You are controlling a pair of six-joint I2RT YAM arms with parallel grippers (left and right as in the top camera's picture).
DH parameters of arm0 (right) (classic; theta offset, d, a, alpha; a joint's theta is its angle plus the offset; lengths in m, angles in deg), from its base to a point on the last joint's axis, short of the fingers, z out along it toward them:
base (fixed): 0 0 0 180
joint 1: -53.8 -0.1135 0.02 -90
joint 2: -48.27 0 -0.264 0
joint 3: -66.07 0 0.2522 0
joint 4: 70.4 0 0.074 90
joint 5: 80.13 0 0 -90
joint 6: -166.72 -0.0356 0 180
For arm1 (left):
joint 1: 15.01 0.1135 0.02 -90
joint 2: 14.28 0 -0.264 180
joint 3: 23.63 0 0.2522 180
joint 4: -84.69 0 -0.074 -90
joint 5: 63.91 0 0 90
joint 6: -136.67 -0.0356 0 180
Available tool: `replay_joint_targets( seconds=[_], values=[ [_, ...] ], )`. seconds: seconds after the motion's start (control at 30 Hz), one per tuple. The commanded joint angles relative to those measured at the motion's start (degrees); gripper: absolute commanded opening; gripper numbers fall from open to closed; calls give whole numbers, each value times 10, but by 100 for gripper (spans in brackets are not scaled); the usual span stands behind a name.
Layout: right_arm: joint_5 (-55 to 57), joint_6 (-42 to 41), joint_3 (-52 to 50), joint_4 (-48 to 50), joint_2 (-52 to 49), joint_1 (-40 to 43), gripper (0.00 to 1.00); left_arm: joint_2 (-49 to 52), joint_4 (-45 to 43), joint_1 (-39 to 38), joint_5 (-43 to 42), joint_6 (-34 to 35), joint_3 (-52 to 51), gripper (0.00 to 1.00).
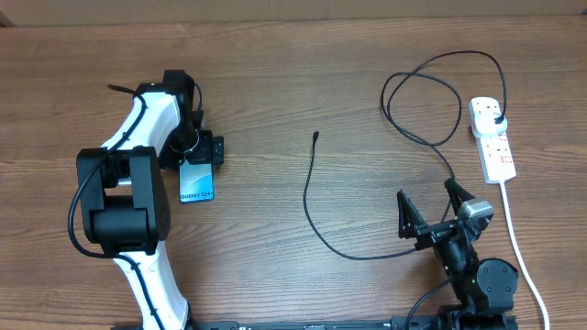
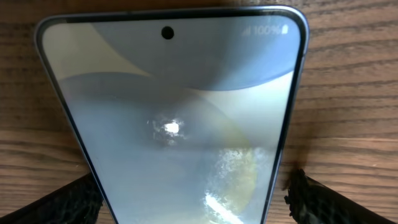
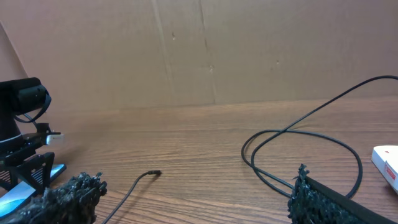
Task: Plug charger to phone and switch on socket
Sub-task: 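Close the left gripper on the smartphone's bottom edge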
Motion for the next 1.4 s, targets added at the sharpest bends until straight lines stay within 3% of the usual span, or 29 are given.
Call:
replay_joint_targets(
  seconds=[0.0, 0.23, 0.53, 0.93, 1.37],
  values=[
    [0, 0, -6, 3, 6, -3, 100, 5, -3, 3, -4, 8, -31, 97],
    [0, 0, -6, 3, 6, -3, 100, 5, -17, 2, -10, 28, -62, 95],
    [0, 0, -6, 3, 6, -3, 100, 5, -18, -17, -75, 44, -63, 89],
    [0, 0, -6, 3, 6, -3, 100, 5, -33, -100, -76, 103, -63, 89],
    [0, 0, -6, 3, 6, -3, 100, 5, -46, -110, -65, 159, -64, 89]
  ],
)
